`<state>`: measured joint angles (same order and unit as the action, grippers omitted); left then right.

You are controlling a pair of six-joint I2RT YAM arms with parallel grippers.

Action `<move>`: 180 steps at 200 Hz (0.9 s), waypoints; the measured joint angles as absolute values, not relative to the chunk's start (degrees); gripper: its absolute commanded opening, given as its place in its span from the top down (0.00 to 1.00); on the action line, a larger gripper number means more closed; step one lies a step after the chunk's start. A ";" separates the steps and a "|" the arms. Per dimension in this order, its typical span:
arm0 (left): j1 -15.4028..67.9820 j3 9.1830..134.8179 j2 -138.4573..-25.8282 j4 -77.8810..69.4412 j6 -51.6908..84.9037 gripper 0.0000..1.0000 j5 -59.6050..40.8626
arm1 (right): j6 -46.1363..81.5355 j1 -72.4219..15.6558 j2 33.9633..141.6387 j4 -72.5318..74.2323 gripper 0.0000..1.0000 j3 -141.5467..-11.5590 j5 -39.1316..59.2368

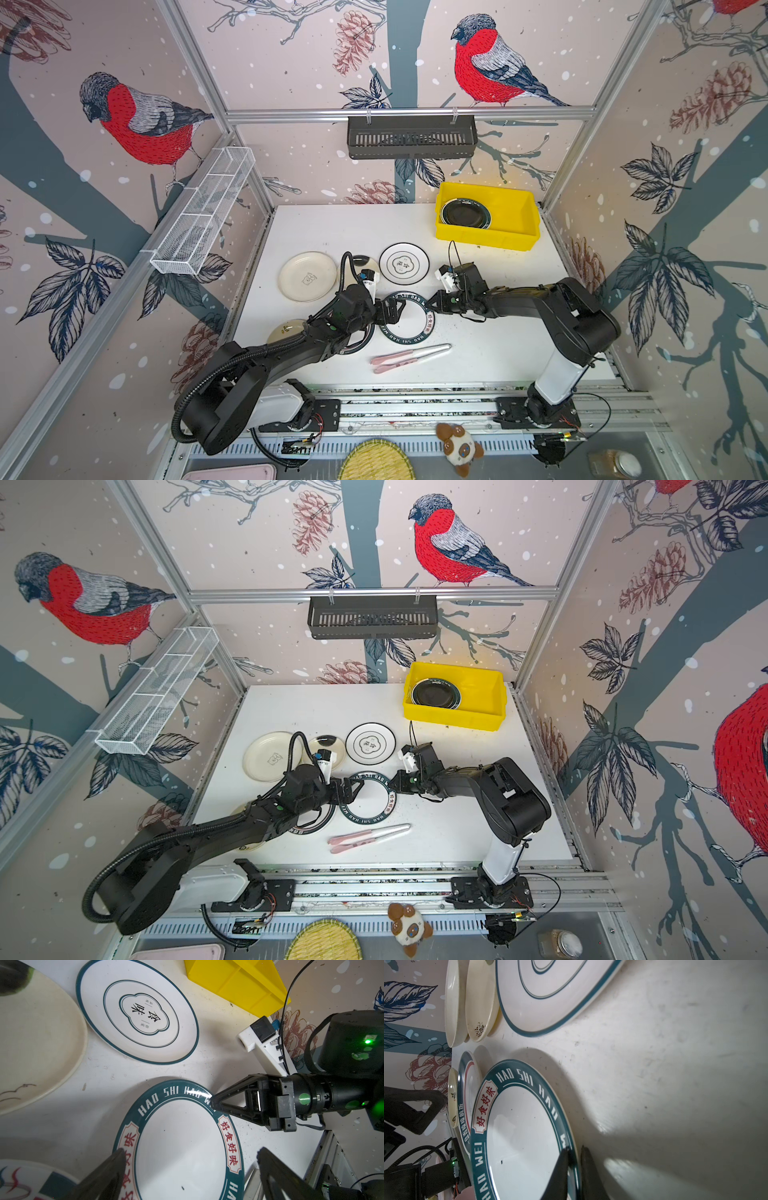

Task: Place the plates into the plastic bin on the countertop
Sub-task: 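Close the right gripper on the HAO SHI HAO WEI plate's rim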

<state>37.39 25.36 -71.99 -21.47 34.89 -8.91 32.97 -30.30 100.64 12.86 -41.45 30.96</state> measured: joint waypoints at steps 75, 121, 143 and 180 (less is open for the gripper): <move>37.39 26.46 -72.20 -21.96 34.48 0.02 -8.95 | 32.91 -30.17 100.22 12.73 0.98 -41.67 31.40; 37.39 26.98 -72.20 -22.02 34.44 0.02 -8.95 | 32.75 -28.47 97.32 9.47 0.99 -41.12 30.79; 37.39 27.24 -72.20 -22.04 34.41 0.02 -8.95 | 32.34 -27.27 94.72 8.12 1.00 -40.71 29.65; 37.39 28.38 -72.55 -22.11 34.02 0.02 -8.91 | 31.33 -24.45 91.53 5.89 1.00 -40.34 28.62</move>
<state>37.39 28.38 -72.55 -22.11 34.02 -8.91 31.33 -24.45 91.53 5.89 -40.34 28.62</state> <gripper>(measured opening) 0.977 0.081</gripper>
